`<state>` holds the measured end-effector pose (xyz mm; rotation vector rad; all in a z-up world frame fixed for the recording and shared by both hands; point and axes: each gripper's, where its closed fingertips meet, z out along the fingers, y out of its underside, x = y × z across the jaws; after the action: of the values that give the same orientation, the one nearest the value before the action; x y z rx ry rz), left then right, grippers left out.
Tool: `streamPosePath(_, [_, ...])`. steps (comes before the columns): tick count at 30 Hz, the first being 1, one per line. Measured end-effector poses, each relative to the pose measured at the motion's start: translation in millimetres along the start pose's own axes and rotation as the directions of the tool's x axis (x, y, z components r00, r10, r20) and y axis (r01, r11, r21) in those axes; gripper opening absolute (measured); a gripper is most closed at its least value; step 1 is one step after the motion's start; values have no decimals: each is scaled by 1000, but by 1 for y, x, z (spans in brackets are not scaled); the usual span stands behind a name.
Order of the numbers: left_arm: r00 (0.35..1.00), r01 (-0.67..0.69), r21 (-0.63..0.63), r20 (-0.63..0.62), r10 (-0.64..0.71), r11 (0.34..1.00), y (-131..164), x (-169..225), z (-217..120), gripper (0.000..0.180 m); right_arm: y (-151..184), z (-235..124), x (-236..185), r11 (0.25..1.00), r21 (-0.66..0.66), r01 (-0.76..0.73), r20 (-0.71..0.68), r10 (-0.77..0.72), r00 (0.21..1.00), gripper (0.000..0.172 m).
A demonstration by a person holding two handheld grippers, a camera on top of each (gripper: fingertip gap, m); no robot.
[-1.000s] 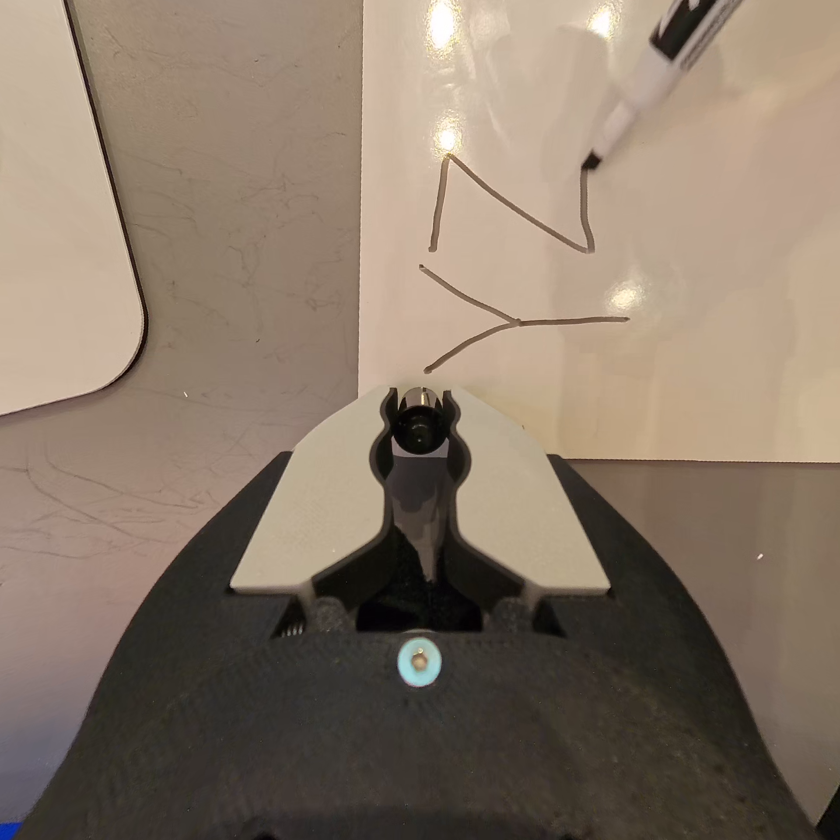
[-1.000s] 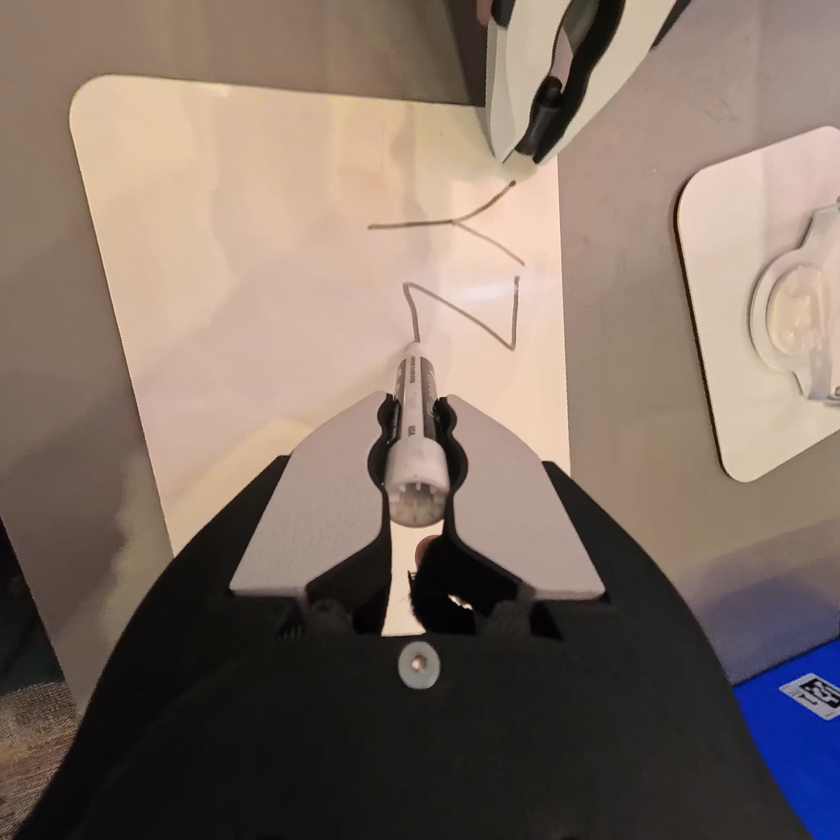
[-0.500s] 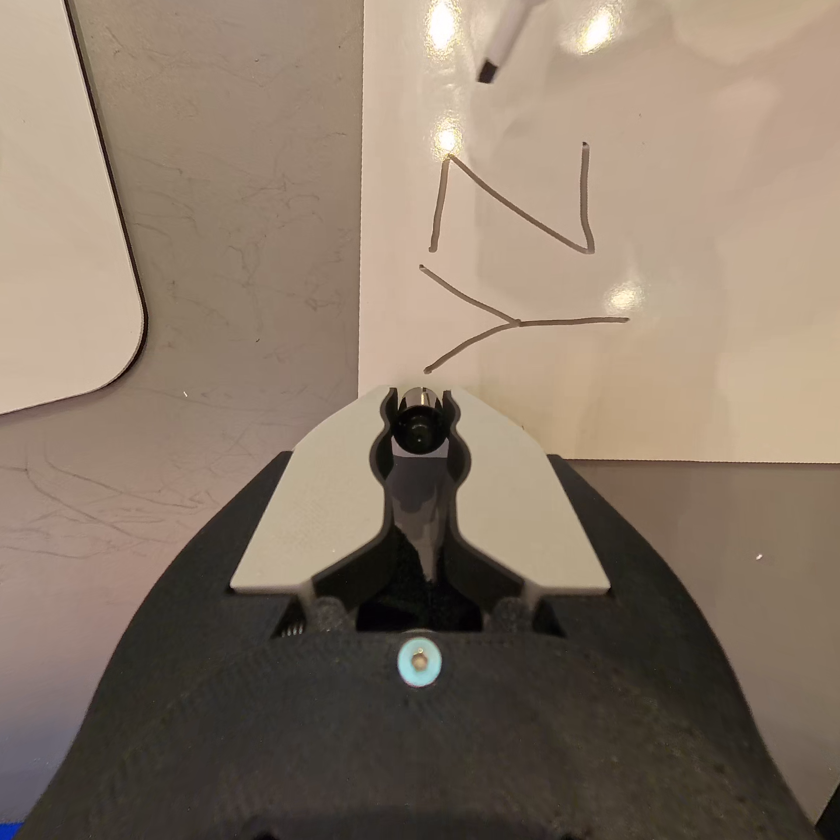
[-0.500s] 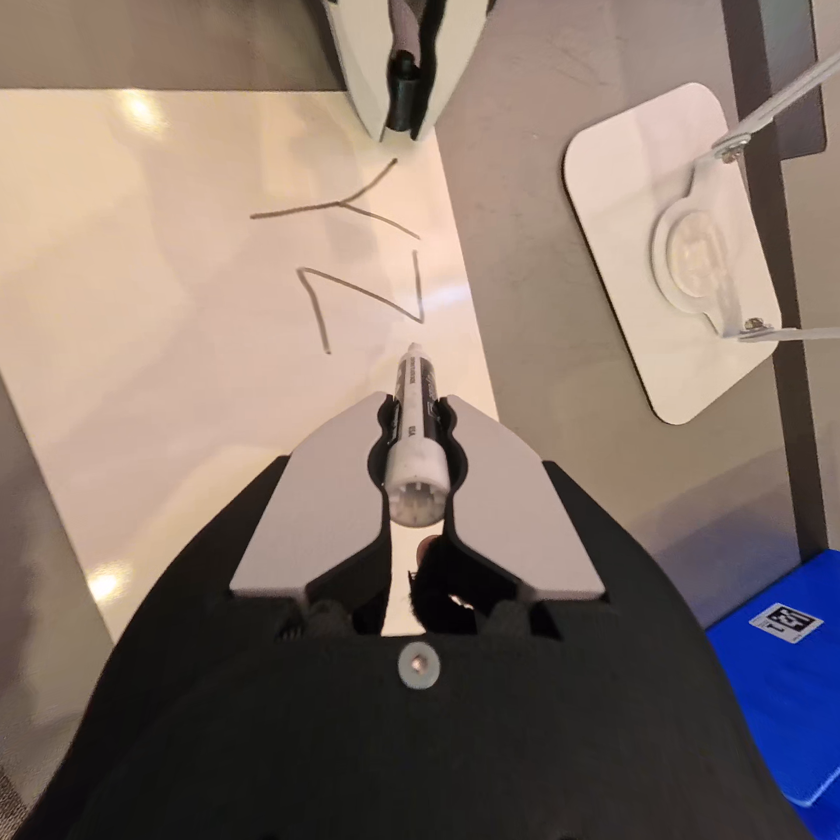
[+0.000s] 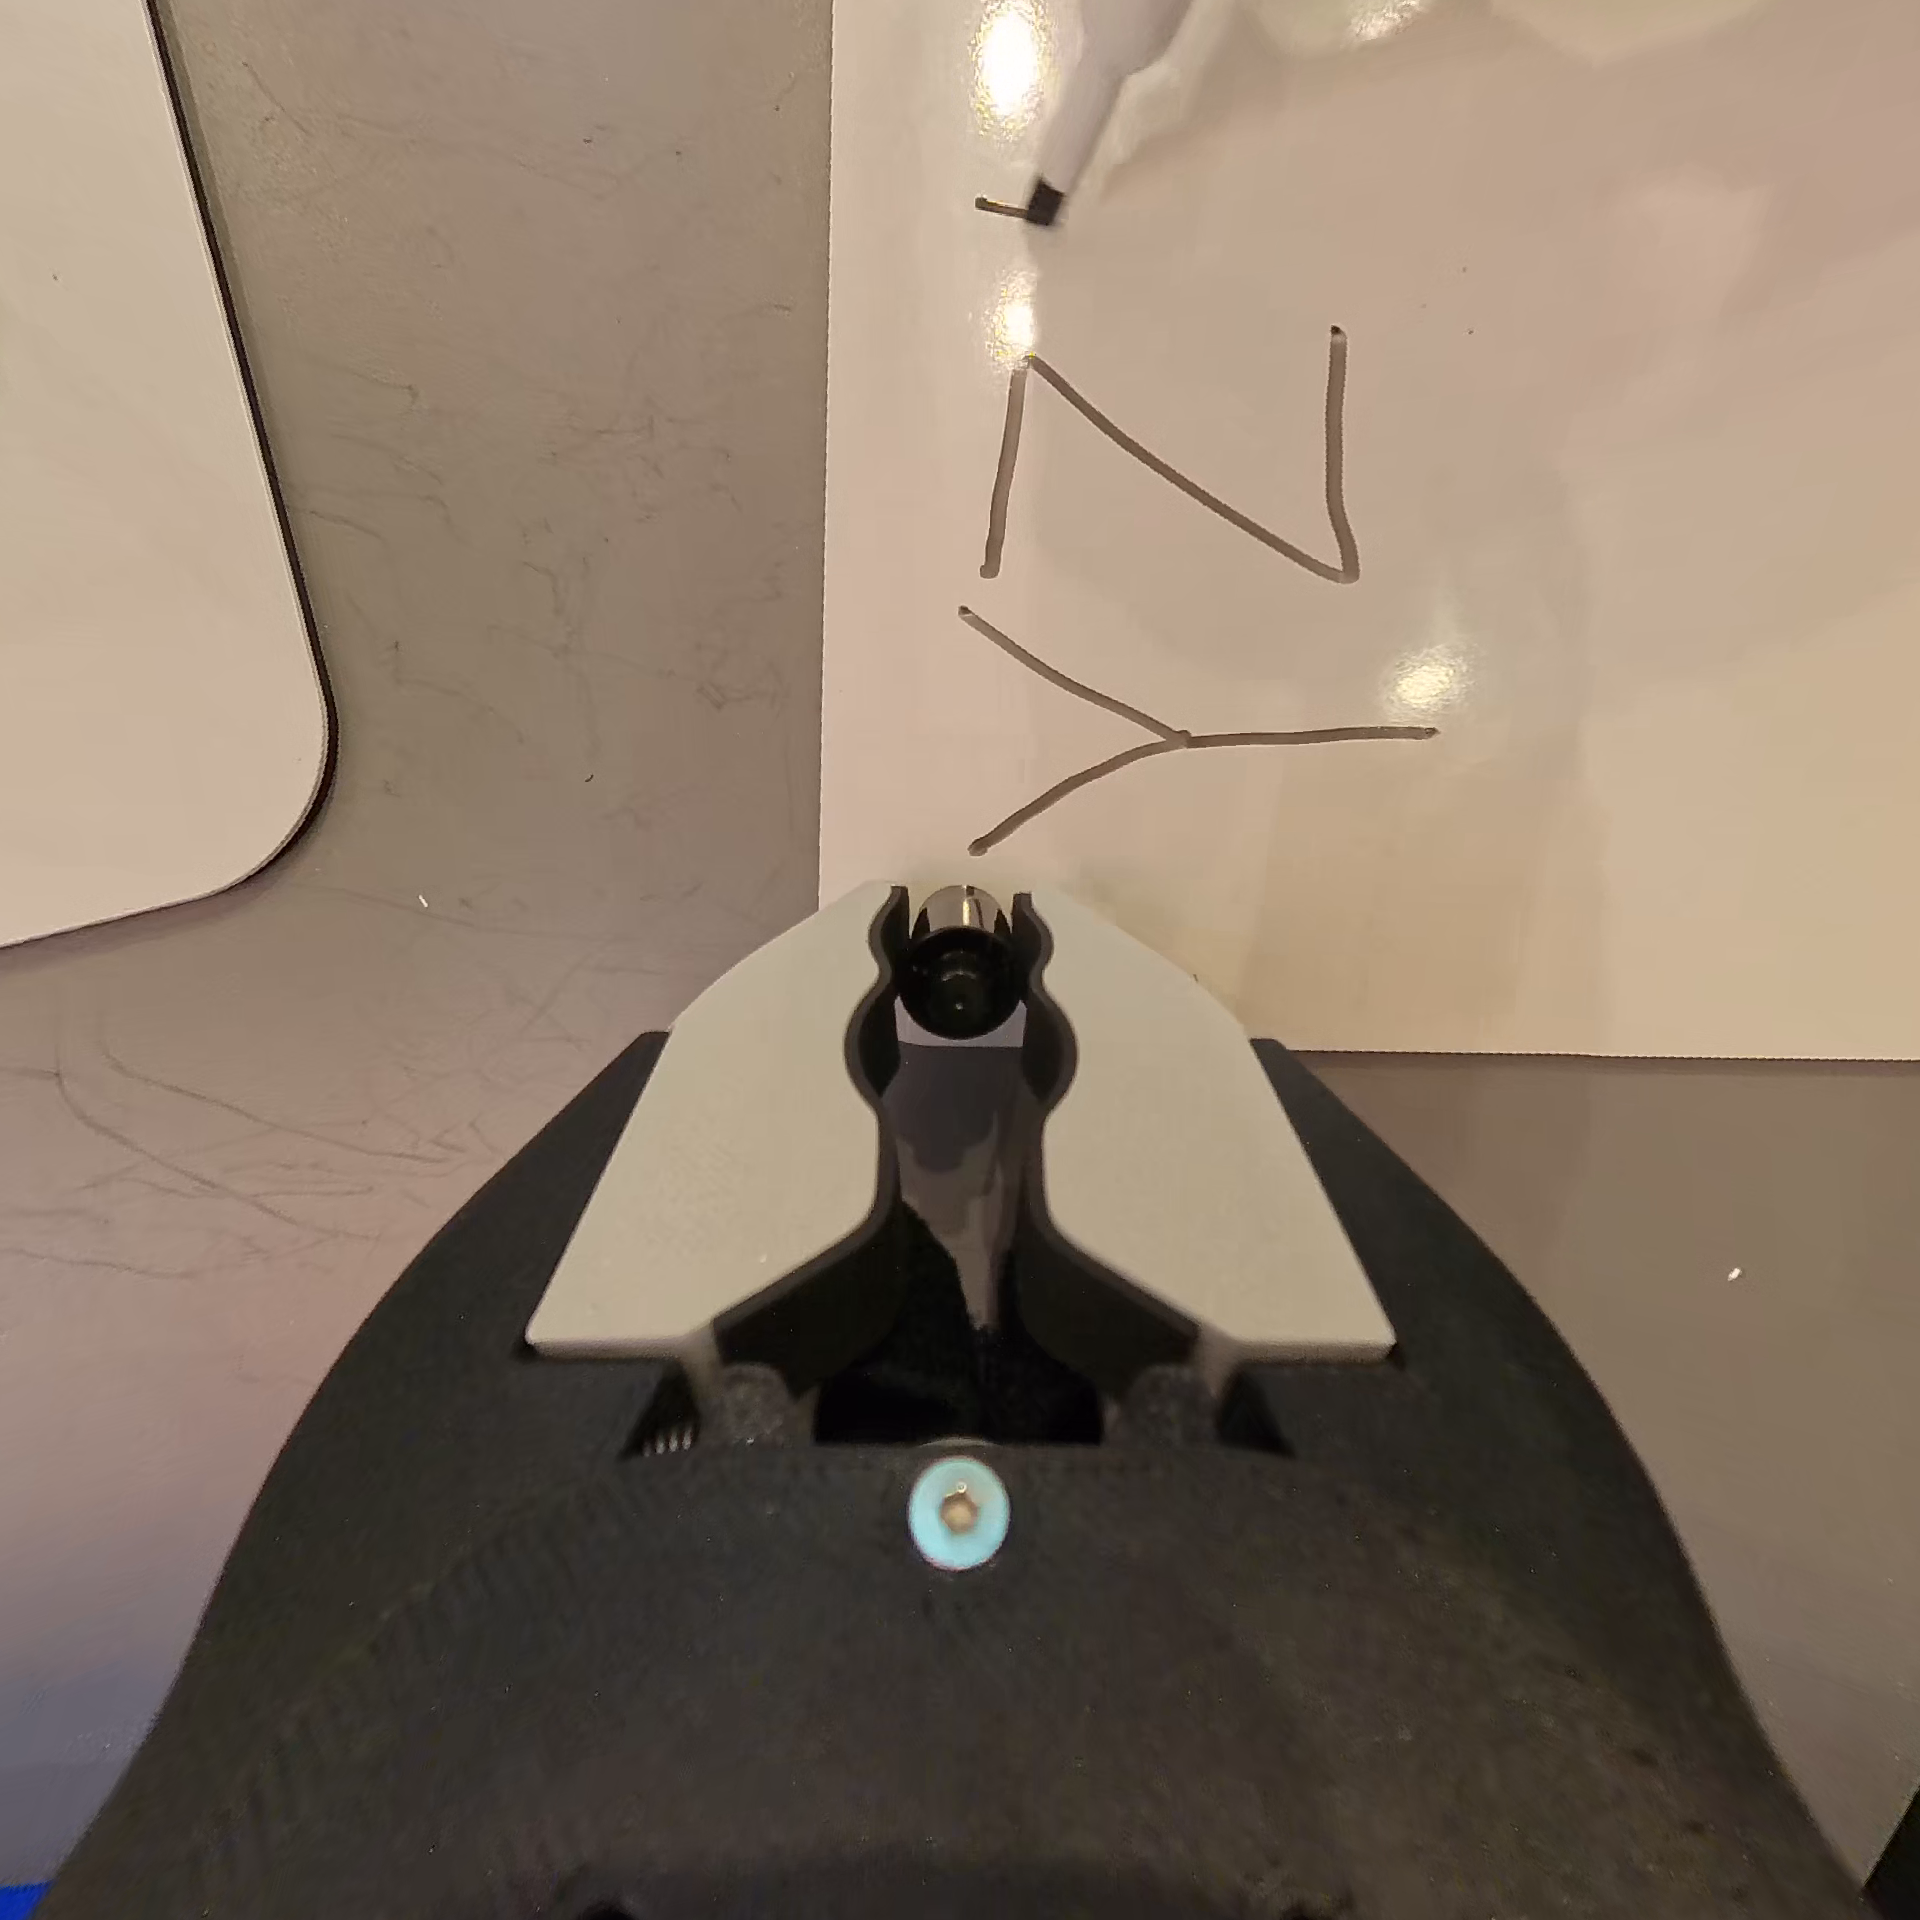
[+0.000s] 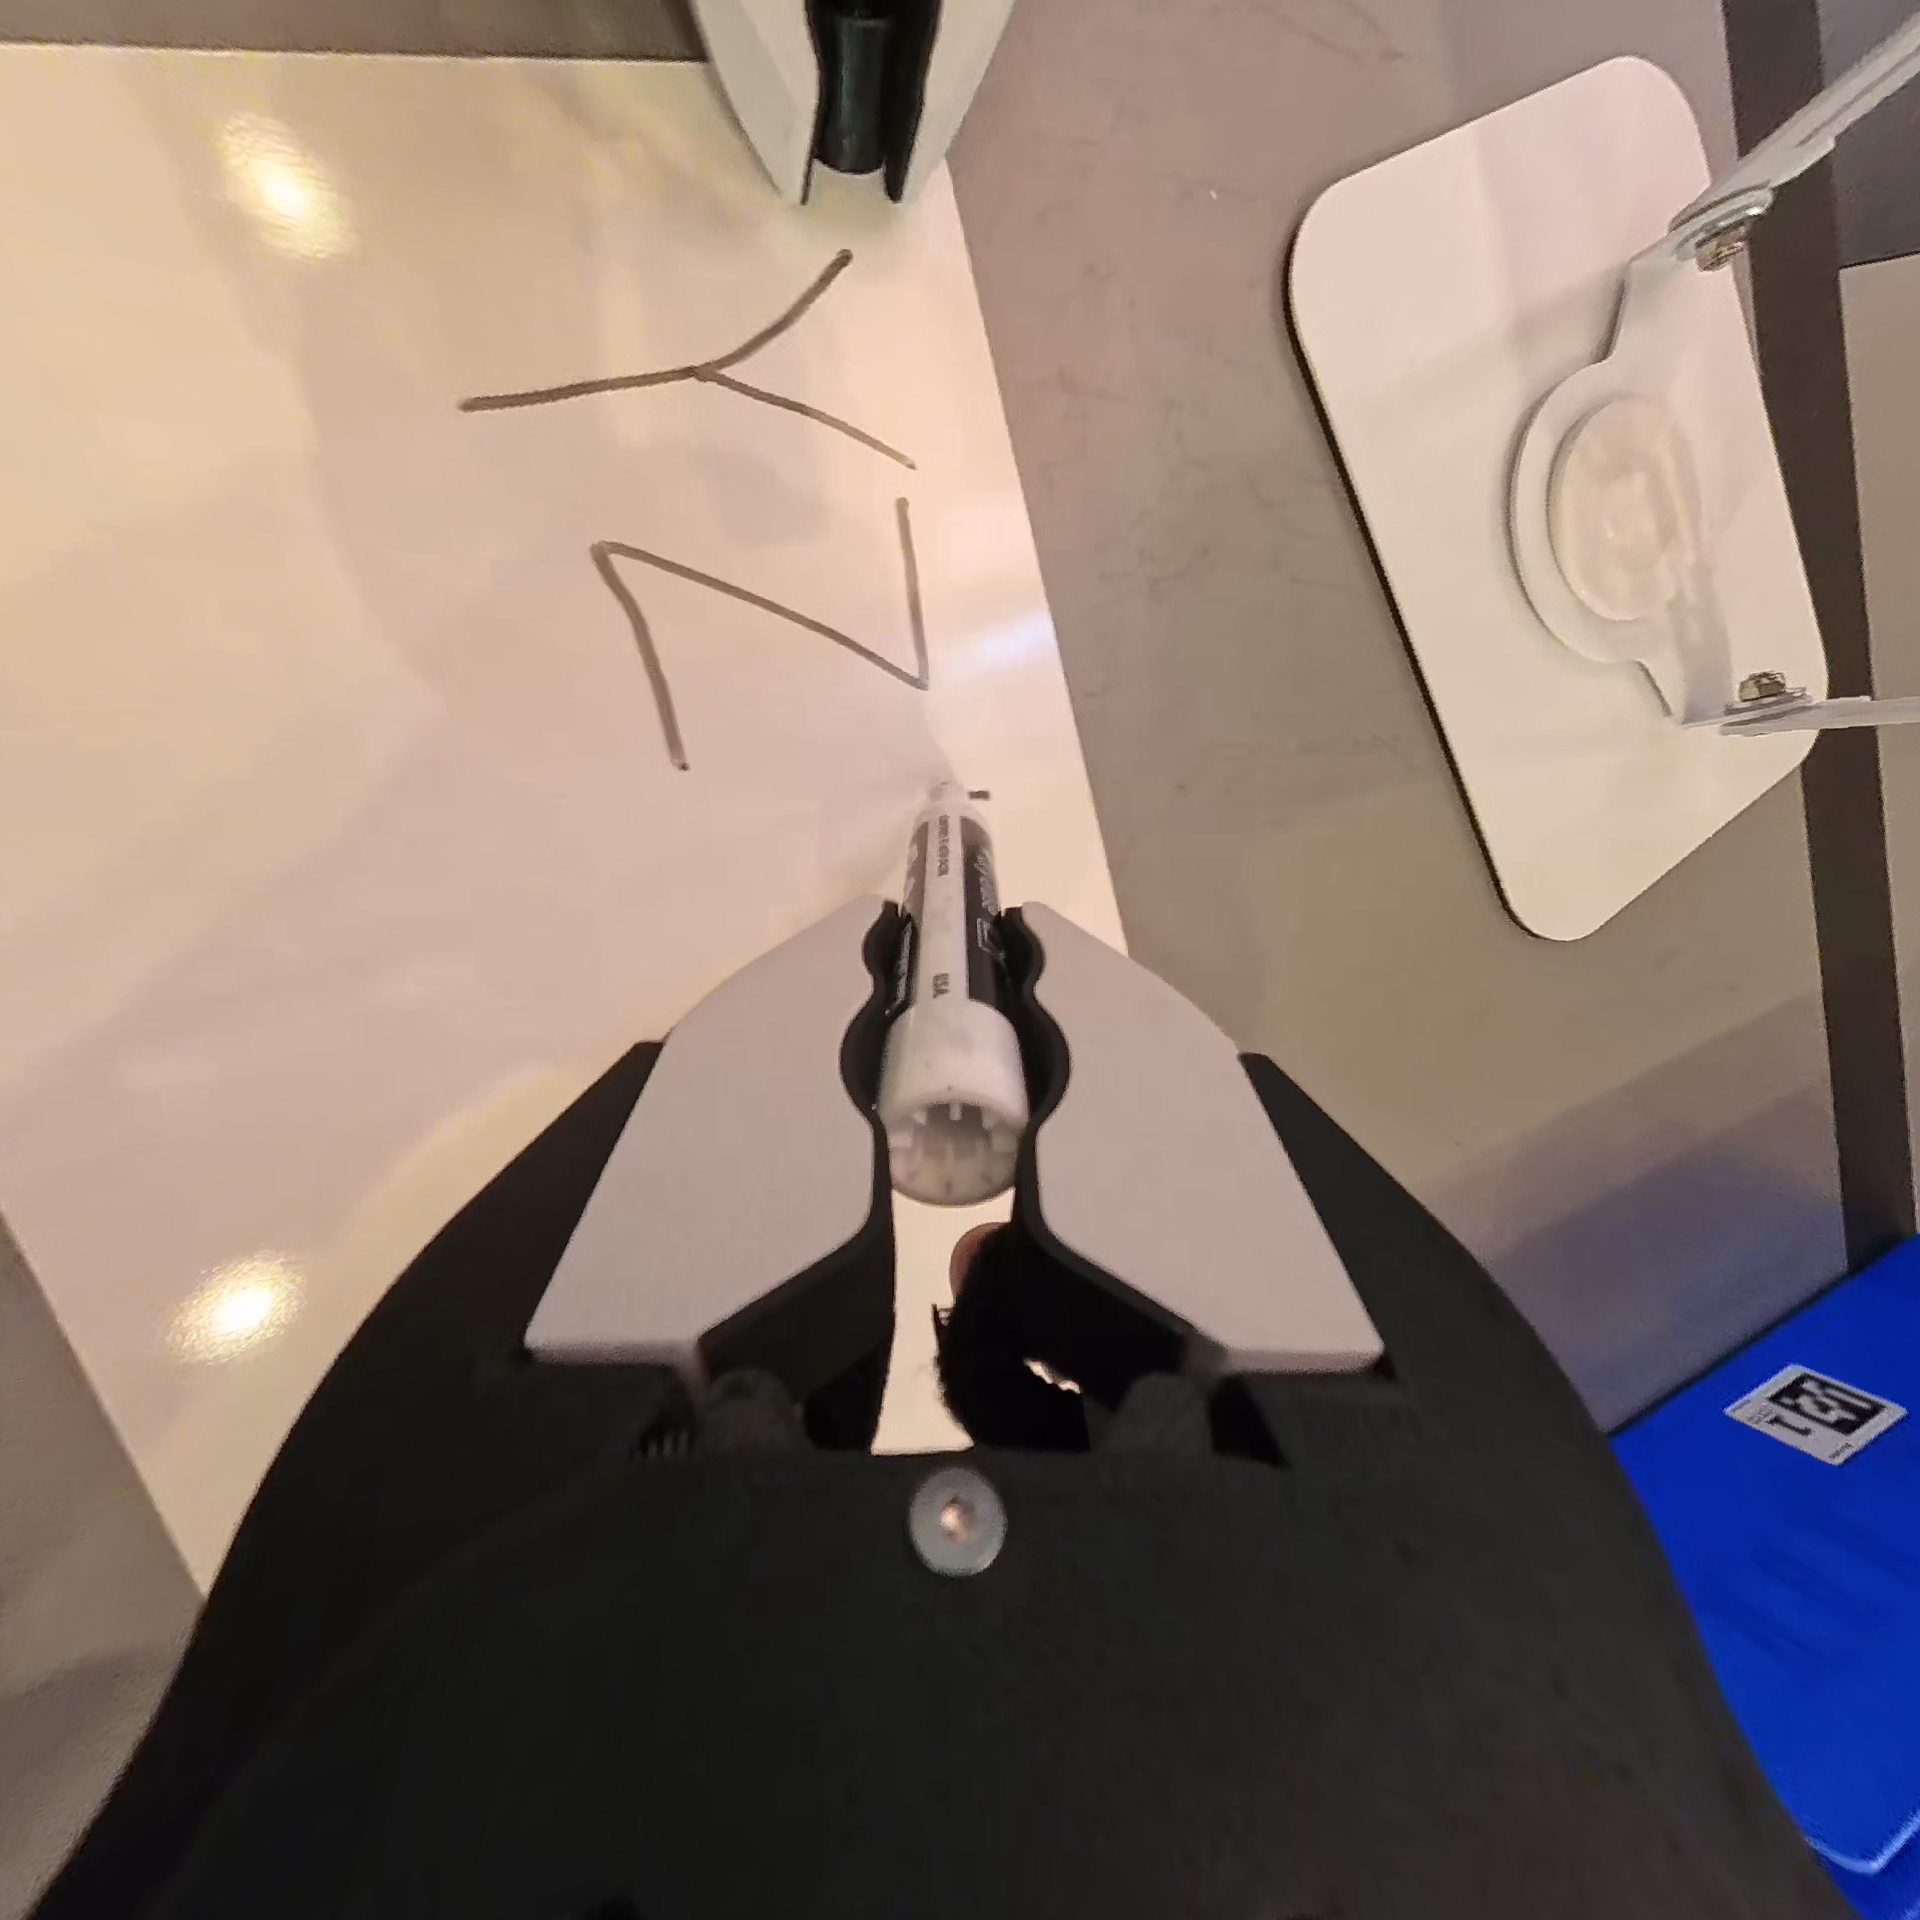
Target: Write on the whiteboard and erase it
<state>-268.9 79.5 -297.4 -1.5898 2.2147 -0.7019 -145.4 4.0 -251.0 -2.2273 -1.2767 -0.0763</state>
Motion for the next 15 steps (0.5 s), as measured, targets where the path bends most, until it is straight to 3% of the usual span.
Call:
streamPosePath(11, [1000,1,0,0,-1,1000,0,0,0,19,-9,-16,-51,998,11,68,87,-69,994,19])
streamPosePath(15, [1000,1,0,1,-1,1000,0,0,0,19,-9,-19,-39,999,16,49,38,-49,998,20])
